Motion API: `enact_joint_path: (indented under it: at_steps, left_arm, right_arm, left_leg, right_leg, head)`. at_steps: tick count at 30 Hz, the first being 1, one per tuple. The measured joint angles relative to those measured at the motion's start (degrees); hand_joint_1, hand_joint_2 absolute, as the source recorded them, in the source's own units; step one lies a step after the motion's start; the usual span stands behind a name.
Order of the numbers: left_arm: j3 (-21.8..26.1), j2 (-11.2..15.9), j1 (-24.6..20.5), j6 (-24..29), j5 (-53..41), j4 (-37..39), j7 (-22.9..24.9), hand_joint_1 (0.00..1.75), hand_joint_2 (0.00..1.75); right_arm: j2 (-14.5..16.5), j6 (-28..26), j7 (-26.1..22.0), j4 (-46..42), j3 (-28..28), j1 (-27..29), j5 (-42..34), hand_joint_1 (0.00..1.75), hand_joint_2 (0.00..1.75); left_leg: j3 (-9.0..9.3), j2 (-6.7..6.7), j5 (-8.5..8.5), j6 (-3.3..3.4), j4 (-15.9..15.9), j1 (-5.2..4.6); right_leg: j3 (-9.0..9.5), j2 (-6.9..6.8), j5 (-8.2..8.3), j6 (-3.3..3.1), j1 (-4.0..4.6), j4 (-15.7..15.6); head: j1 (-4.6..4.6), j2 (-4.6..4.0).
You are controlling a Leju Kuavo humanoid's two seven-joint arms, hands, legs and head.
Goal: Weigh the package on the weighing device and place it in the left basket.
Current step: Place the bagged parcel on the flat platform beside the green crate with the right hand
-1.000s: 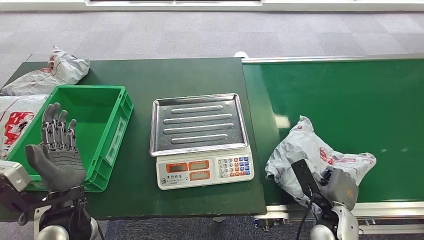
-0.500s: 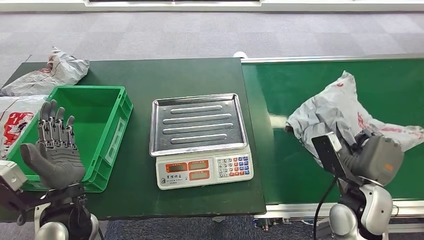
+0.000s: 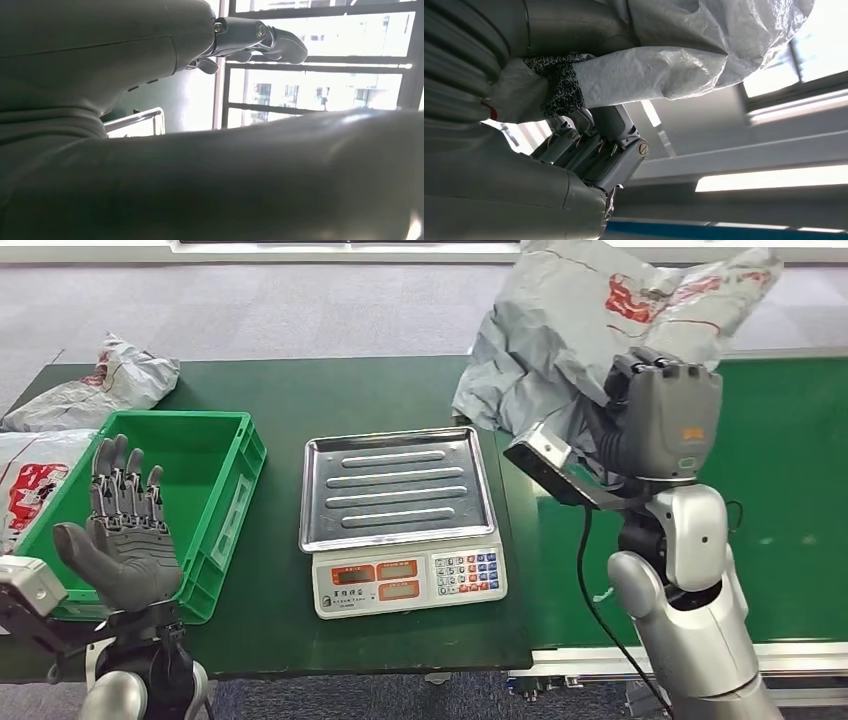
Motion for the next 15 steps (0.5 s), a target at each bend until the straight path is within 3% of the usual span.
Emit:
enact_joint_path:
  at_steps: [5,15]
  left_arm:
    - [-0.6,0.0,-1.2,-0.6,-0.2,1.1,0.4,0.0,0.0]
    - [-1.4,-0.3,-2.2,-1.5,-0.7,2.1,0.6,0.0,0.0]
  right_arm:
    - [0.3,-1.1,0.1,1.8,6.4,-0.1,-3.9,1.75,1.75]
    - [2.6,-0.3,-3.3,4.3,10.7,2.1,-11.9,1.75,1.75]
  left_leg:
    - [-0.03,-0.03,0.0,0.0,0.0,0.0]
    - [-0.07,-0.04,0.0,0.0,0.0,0.0]
  right_leg:
    - [-0.02,-0.04,-0.01,-0.01,-0.01,0.0]
    - [-0.07,-0.04,-0.01,-0.01,0.0,0.0]
  head:
    - [0.0,0.0]
    - [-0.01,0.0]
